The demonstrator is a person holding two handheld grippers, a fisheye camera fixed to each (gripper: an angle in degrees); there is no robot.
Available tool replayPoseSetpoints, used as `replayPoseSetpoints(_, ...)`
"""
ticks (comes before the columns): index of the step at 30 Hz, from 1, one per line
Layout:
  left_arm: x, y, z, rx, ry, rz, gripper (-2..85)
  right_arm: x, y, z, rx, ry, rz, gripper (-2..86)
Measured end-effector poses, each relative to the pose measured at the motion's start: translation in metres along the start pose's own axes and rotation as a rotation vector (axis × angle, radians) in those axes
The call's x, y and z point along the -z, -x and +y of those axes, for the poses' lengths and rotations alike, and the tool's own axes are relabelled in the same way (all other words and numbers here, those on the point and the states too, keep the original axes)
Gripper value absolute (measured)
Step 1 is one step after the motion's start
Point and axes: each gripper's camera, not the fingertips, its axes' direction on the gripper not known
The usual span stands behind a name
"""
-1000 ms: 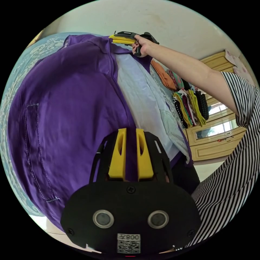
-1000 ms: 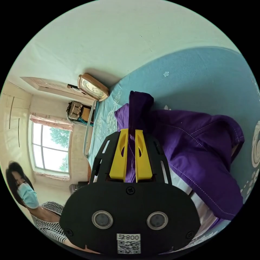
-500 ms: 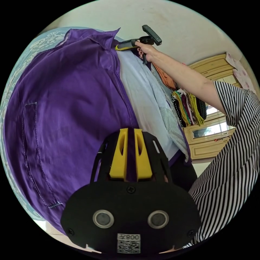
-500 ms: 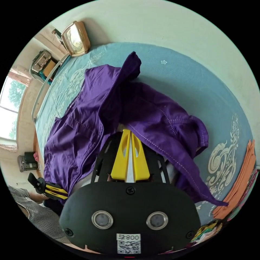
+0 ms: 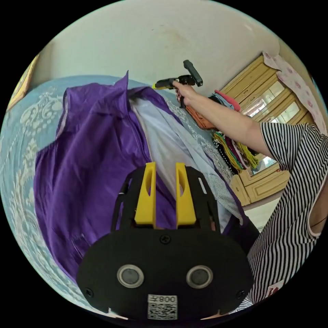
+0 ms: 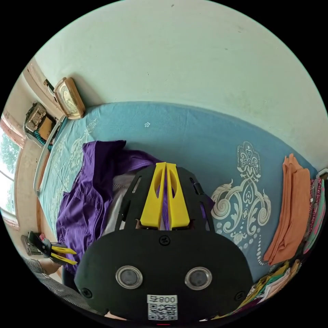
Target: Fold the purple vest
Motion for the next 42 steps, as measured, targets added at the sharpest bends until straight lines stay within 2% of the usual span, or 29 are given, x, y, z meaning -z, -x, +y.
replayPoseSetpoints(4,-0.029,0.036,-0.109,-0.130,-0.037,-0.180,12.3,0.015,-0.021,0.040,0.033,-0.075,0.008,5.6)
replayPoseSetpoints(9,-0.085,0.090,-0.219,-0.116,0.031,-0.332,13.0,0.014,-0.027,0.055,0.167,-0.079,0.100,8.7)
replayPoseSetpoints(12,-0.122,0.126,-0.254,-0.053,0.152,-0.438,7.6,0.004,-0.005,0.048,0.308,-0.102,0.129,10.3)
replayPoseSetpoints(14,-0.127,0.146,-0.258,0.020,0.161,-0.519,3.2,-0.009,0.011,0.042,0.403,-0.087,0.157,10.3)
replayPoseSetpoints(16,-0.108,0.164,-0.246,0.031,0.073,-0.484,1.8,-0.035,0.026,0.036,0.499,-0.013,0.194,8.9)
replayPoseSetpoints(20,-0.057,0.194,-0.216,0.099,-0.098,-0.411,1.0,-0.063,0.019,0.033,0.504,0.057,0.223,2.2)
replayPoseSetpoints(24,0.002,0.232,-0.178,0.188,-0.335,-0.268,0.8,-0.042,-0.022,0.033,0.355,-0.053,0.119,1.1)
replayPoseSetpoints(27,0.011,0.253,-0.164,0.214,-0.434,-0.205,0.7,-0.016,-0.083,0.021,0.103,-0.142,-0.107,1.8)
replayPoseSetpoints(28,0.001,0.260,-0.166,0.206,-0.429,-0.200,0.6,-0.015,-0.107,0.013,0.014,-0.144,-0.182,2.2)
replayPoseSetpoints(30,-0.024,0.273,-0.176,0.214,-0.381,-0.192,0.6,-0.028,-0.125,-0.001,-0.018,-0.063,-0.197,3.5)
replayPoseSetpoints(31,-0.045,0.282,-0.185,0.205,-0.342,-0.179,0.6,-0.042,-0.131,-0.009,-0.040,0.024,-0.159,4.8)
replayPoseSetpoints(35,-0.107,0.311,-0.209,0.249,-0.210,-0.201,0.7,-0.071,-0.134,-0.011,-0.068,0.113,-0.073,6.1)
replayPoseSetpoints(38,-0.136,0.333,-0.221,0.262,-0.160,-0.162,0.7,-0.073,-0.137,0.001,-0.044,0.088,-0.066,6.6)
replayPoseSetpoints(42,-0.144,0.349,-0.229,0.229,-0.153,-0.159,0.8,-0.039,-0.171,0.035,-0.061,-0.046,-0.105,8.0)
